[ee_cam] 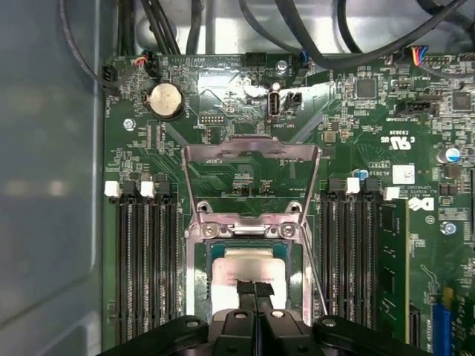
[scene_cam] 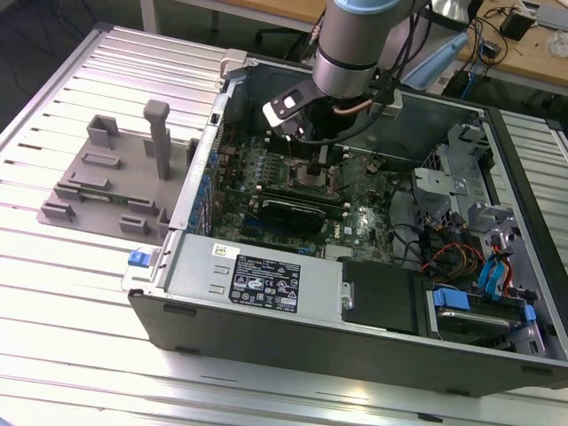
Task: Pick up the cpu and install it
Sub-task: 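Place the cpu into insertion slot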
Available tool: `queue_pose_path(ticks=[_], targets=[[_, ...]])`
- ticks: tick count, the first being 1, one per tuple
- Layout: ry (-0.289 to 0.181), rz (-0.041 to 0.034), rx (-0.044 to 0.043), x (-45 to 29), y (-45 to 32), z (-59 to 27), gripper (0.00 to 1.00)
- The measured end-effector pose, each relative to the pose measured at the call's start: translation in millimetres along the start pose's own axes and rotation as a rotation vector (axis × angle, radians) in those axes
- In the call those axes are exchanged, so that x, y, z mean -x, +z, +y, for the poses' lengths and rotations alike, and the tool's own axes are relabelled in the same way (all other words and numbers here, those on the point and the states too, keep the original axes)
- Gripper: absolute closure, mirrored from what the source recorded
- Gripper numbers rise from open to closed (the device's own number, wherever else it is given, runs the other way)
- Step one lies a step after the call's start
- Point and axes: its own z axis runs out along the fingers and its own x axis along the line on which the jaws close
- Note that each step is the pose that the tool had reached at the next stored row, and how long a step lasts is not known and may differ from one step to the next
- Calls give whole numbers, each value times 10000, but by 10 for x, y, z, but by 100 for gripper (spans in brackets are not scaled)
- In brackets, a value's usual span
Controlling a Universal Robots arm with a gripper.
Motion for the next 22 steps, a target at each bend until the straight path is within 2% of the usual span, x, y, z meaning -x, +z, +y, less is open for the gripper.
queue_pose_path(ticks=[4,16,20,22], targets=[[0,3,0,1,66,3,89],[0,0,-2,3,103,2,89],[0,16,10,-1,89,4,89],[-1,1,2,-1,15,6,89]])
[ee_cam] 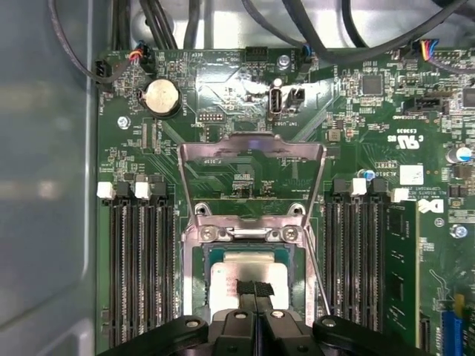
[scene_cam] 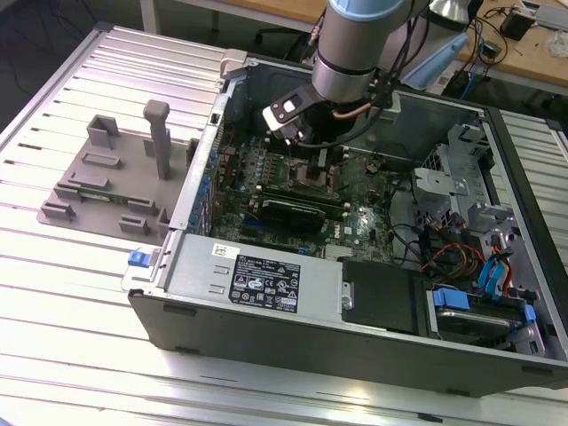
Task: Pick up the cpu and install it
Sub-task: 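Place the cpu into insertion slot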
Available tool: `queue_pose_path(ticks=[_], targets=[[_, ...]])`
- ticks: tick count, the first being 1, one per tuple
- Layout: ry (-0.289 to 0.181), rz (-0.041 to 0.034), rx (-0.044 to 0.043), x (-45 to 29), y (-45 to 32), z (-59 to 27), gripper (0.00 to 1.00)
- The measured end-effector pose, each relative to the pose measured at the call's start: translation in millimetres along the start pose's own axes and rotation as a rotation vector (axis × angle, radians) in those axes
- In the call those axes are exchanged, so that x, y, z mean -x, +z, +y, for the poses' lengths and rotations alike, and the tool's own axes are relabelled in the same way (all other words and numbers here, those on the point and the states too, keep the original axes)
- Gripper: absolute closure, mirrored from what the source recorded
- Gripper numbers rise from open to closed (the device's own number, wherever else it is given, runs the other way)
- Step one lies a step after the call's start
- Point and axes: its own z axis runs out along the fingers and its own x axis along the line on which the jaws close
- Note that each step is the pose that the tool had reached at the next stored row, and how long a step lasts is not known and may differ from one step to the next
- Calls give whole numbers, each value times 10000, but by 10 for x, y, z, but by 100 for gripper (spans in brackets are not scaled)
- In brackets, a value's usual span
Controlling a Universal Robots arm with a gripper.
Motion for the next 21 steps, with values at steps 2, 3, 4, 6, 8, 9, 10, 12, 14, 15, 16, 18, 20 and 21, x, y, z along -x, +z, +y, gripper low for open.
queue_pose_path(ticks=[2,3,4,6,8,9,10,12,14,15,16,18,20,21], targets=[[0,-7,-2,-1,-72,2,89],[0,-8,-2,-2,-94,3,89],[0,-11,-2,-3,-121,4,89],[0,-15,-2,-5,-204,8,89],[0,-26,-2,-7,-307,11,89],[-2,-36,-2,-10,-396,15,89],[-1,-43,-2,-11,-433,16,89],[-2,-57,0,-13,-511,19,89],[-2,-59,-1,-13,-514,19,89],[-2,-59,-1,-13,-515,19,89],[-2,-58,-1,-13,-517,19,89],[-2,-59,-1,-13,-520,20,89],[-2,-59,-1,-13,-524,20,89],[-2,-60,-2,-13,-527,20,89]])
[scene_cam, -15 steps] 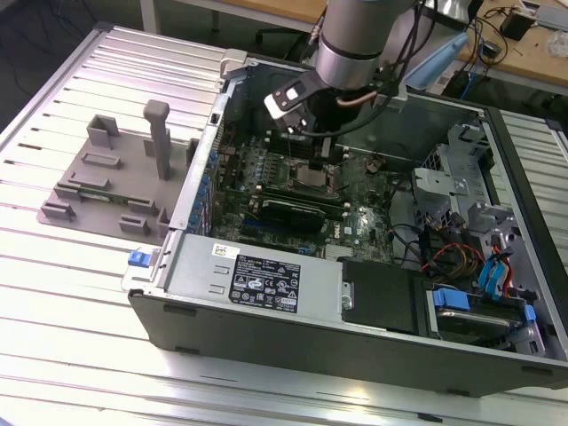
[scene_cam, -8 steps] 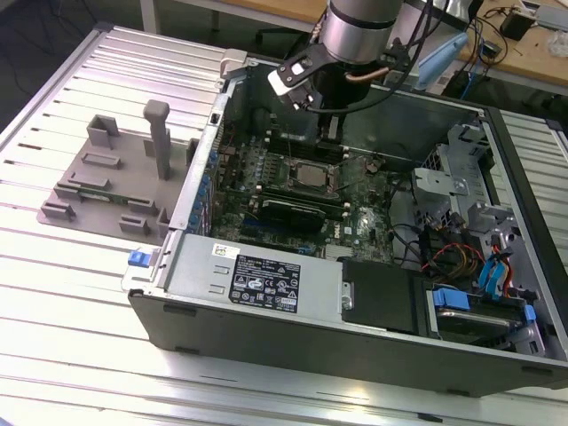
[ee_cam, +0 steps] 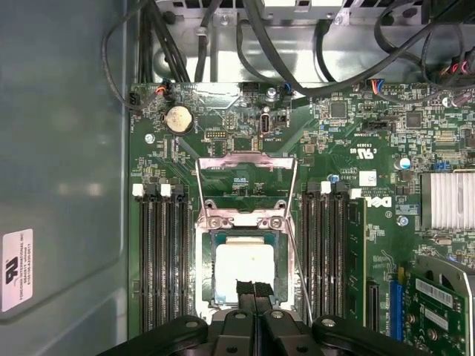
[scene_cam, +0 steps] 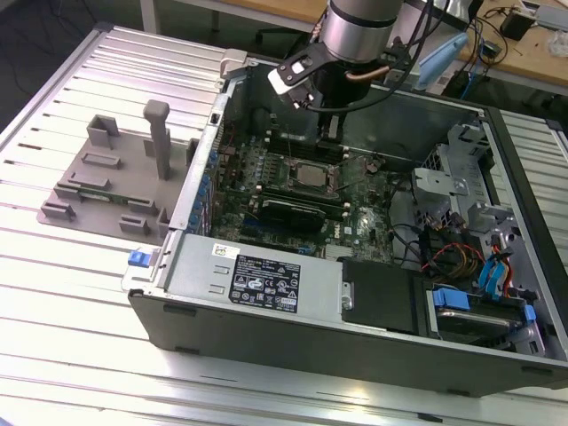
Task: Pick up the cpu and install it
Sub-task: 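Place the cpu into insertion slot, then close the cpu cover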
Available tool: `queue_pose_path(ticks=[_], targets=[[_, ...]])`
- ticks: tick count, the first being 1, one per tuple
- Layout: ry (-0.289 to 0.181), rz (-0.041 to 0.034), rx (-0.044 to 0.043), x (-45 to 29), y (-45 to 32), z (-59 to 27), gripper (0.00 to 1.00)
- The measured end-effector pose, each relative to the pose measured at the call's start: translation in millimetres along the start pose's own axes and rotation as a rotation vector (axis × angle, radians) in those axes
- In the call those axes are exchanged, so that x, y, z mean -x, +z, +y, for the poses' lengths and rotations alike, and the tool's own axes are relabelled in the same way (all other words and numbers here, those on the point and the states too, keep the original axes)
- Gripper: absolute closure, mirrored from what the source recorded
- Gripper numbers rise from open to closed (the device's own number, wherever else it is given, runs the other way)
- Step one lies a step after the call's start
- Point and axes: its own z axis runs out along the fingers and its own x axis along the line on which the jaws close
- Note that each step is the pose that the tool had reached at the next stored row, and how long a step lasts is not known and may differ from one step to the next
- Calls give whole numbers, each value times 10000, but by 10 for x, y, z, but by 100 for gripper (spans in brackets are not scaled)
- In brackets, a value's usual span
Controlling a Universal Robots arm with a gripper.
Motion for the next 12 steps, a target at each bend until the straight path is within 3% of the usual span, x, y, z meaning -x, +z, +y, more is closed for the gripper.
queue_pose_path(ticks=[12], targets=[[0,1,0,-1,-22,1,89]])
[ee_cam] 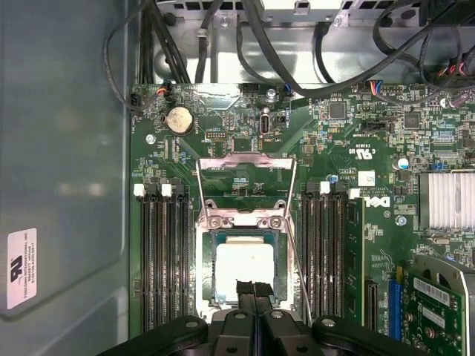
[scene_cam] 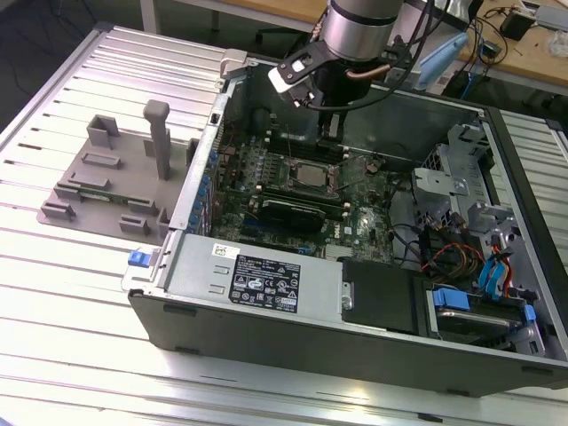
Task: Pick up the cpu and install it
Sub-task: 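Close the cpu cover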
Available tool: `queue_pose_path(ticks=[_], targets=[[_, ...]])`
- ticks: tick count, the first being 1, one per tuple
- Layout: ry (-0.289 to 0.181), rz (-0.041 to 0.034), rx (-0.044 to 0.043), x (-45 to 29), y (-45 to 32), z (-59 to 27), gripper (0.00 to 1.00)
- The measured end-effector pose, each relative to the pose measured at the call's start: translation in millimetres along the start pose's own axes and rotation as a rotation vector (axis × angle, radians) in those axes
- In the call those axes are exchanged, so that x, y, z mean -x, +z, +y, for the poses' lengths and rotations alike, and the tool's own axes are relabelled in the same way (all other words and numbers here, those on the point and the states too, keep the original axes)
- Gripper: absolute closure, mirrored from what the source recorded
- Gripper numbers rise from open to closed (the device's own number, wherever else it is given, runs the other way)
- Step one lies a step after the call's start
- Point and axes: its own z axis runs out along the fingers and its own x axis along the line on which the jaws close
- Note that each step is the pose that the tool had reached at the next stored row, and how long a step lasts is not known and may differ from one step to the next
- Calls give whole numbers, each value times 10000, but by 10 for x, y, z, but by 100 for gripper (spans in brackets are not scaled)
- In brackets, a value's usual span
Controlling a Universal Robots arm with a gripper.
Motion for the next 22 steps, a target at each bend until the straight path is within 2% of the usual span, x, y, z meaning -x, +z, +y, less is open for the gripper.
queue_pose_path(ticks=[6,9,13,22], targets=[[0,-1,0,-1,2,55,89],[0,0,-1,-2,6,150,89],[0,-1,0,-2,8,217,89],[0,-1,-3,-3,20,532,89]])
